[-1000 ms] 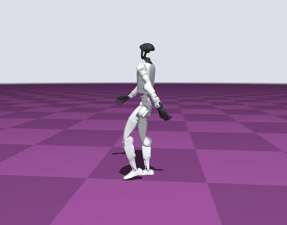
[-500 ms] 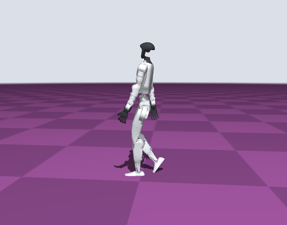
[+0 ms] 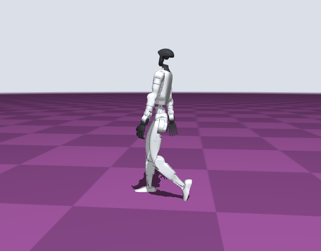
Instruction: Walk run
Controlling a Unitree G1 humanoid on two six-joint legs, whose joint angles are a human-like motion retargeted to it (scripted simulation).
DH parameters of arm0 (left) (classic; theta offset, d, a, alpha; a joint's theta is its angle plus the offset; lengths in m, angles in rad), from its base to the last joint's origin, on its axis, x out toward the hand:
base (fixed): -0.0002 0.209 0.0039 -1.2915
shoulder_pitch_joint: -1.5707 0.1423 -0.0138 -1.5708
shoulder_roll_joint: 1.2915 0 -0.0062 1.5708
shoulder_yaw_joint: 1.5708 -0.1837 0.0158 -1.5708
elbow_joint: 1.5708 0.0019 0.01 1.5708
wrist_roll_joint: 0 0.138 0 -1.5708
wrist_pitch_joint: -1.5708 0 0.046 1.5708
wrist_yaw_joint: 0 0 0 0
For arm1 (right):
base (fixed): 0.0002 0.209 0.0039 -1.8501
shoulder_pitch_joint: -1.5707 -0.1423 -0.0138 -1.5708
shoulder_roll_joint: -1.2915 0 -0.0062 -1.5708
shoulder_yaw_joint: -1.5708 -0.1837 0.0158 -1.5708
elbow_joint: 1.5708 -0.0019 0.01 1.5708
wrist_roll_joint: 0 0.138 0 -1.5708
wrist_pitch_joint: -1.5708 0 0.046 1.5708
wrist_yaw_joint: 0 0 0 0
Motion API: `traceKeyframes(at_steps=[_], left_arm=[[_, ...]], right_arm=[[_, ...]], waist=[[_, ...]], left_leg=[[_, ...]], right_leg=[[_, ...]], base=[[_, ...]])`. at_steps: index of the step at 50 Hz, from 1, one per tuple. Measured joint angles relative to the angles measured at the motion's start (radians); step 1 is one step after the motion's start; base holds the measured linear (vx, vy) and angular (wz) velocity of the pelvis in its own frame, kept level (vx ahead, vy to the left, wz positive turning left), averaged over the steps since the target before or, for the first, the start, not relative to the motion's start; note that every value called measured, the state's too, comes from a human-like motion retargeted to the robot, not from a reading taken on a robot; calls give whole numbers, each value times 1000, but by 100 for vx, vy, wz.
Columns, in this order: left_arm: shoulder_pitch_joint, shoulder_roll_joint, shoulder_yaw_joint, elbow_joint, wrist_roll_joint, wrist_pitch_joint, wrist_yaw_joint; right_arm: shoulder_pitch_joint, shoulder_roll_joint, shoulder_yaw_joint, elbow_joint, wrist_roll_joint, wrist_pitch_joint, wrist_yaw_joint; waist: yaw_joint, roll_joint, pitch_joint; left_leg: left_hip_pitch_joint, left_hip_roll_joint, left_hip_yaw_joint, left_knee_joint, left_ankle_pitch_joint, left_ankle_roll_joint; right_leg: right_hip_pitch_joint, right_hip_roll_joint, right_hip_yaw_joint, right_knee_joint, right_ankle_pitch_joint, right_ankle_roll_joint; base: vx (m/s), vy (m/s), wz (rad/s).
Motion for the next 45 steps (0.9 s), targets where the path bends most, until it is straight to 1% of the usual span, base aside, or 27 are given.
traceKeyframes(at_steps=[2,4,5,8,10,13,15,16,17,18,20,22,23,25,26,27,28,29,30,32,33,35,38,40,42,43,45], left_arm=[[113,8,-2,78,82,96,-10],[244,-16,17,115,143,169,5],[314,-33,35,116,169,192,9],[493,-82,102,116,216,190,-15],[590,-102,125,116,232,192,-64],[686,-104,153,116,280,209,-116],[725,-98,179,116,310,244,-114],[732,-92,187,116,310,267,-115],[736,-86,193,116,305,288,-117],[736,-80,194,116,291,307,-124],[718,-69,198,116,258,329,-136],[680,-66,215,116,227,317,-127],[657,-67,224,116,210,301,-117],[592,-64,219,116,162,262,-105],[541,-57,202,116,131,241,-107],[486,-46,184,116,103,222,-108],[421,-32,165,115,80,204,-108],[360,-25,153,95,69,194,-105],[301,-22,144,65,64,187,-100],[188,-44,134,-12,62,164,-75],[131,-57,125,-48,55,144,-58],[19,-73,82,-111,16,98,-30],[-127,-73,1,-198,-65,29,-29],[-205,-67,-30,-257,-97,-11,-47],[-265,-51,-48,-314,-116,-38,-77],[-287,-43,-56,-342,-122,-46,-92],[-310,-28,-64,-391,-126,-59,-109]], right_arm=[[-132,-2,24,-83,-34,-4,18],[-243,-2,34,-193,-79,-37,32],[-294,-1,47,-252,-94,-62,36],[-426,-8,121,-419,-58,-155,32],[-500,-22,145,-505,-35,-217,24],[-570,-60,152,-612,-13,-282,13],[-596,-81,146,-659,-5,-310,-4],[-600,-85,139,-667,-6,-320,-20],[-602,-87,133,-672,-6,-328,-37],[-597,-88,129,-668,-5,-330,-55],[-573,-82,119,-643,-3,-323,-83],[-532,-61,105,-585,-10,-309,-91],[-507,-47,94,-543,-21,-301,-89],[-451,-20,74,-431,-54,-275,-78],[-423,-13,74,-362,-66,-253,-75],[-397,-8,74,-289,-75,-230,-73],[-374,-8,75,-207,-81,-205,-73],[-349,-14,72,-129,-93,-175,-65],[-322,-22,66,-53,-108,-142,-55],[-237,-32,77,26,-126,-44,-19],[-174,-26,81,26,-132,7,-5],[-46,-4,75,26,-144,58,2],[128,43,61,26,-150,42,20],[224,75,56,26,-159,22,44],[288,95,39,26,-187,6,66],[311,100,31,26,-202,4,75],[342,101,25,26,-219,16,88]], waist=[[4,-12,-1],[13,-10,6],[31,-14,10],[99,-42,30],[143,-47,44],[221,-24,75],[252,-13,91],[244,-15,93],[237,-17,92],[229,-22,86],[239,-28,66],[258,-28,43],[267,-32,31],[238,-47,5],[237,-45,8],[236,-38,11],[235,-17,16],[236,-1,21],[238,13,25],[240,36,39],[233,47,46],[201,70,61],[146,96,75],[130,87,82],[110,61,96],[98,48,104],[86,29,120]], left_leg=[[-79,32,79,79,-124,80],[-170,56,116,115,-208,129],[-216,65,143,118,-251,150],[-329,80,207,-9,-381,187],[-358,89,236,-195,-404,186],[-348,71,246,-538,-393,181],[-341,36,213,-706,-444,155],[-344,11,186,-764,-462,159],[-345,-7,180,-809,-476,170],[-342,-11,217,-828,-480,192],[-332,-16,242,-812,-435,259],[-322,8,267,-774,-396,245],[-313,13,285,-763,-371,251],[-322,-38,186,-704,-398,303],[-324,-37,152,-673,-424,309],[-319,-19,144,-649,-447,311],[-298,31,186,-638,-466,305],[-276,66,192,-629,-487,290],[-253,95,180,-621,-511,270],[-203,84,147,-632,-533,273],[-177,62,128,-648,-534,283],[-129,34,64,-677,-530,287],[-70,16,-33,-705,-535,280],[-28,-7,-61,-725,-546,280],[18,-45,-82,-736,-565,282],[43,-64,-94,-739,-576,282],[100,-86,-107,-748,-600,278]], right_leg=[[52,27,34,-21,-16,-16],[90,52,66,-35,-20,-23],[109,64,96,-43,-21,-26],[166,102,190,-63,-29,-48],[212,134,225,-77,-43,-61],[294,194,241,-93,-75,-80],[351,222,243,-96,-101,-87],[371,223,226,-92,-111,-85],[389,225,211,-86,-118,-81],[402,227,197,-76,-116,-74],[420,228,183,-49,-92,-44],[430,230,164,-4,-9,14],[431,223,154,28,57,57],[416,196,94,109,224,178],[395,202,98,187,293,239],[369,222,93,265,354,291],[335,266,74,342,400,326],[302,298,47,409,431,338],[271,324,15,470,454,339],[203,327,49,554,336,337],[166,294,42,586,273,336],[103,242,19,600,172,312],[44,132,-38,495,43,246],[30,51,-57,346,22,242],[22,-10,-39,181,23,226],[15,-33,-19,102,12,210],[2,-42,62,-45,11,195]], base=[[77,-41,-90],[65,-25,-110],[70,-24,-163],[85,-26,-165],[85,-19,-120],[75,-11,-88],[74,-9,-25],[93,-9,32],[102,-9,62],[98,-8,43],[98,-7,-2],[104,-6,-49],[97,-5,-33],[94,-2,20],[101,-4,24],[98,-15,8],[81,-30,22],[66,-42,34],[76,-24,48],[85,14,80],[71,30,126],[69,16,169],[66,-6,158],[49,-14,91],[63,-26,79],[56,-23,70],[52,-21,35]])
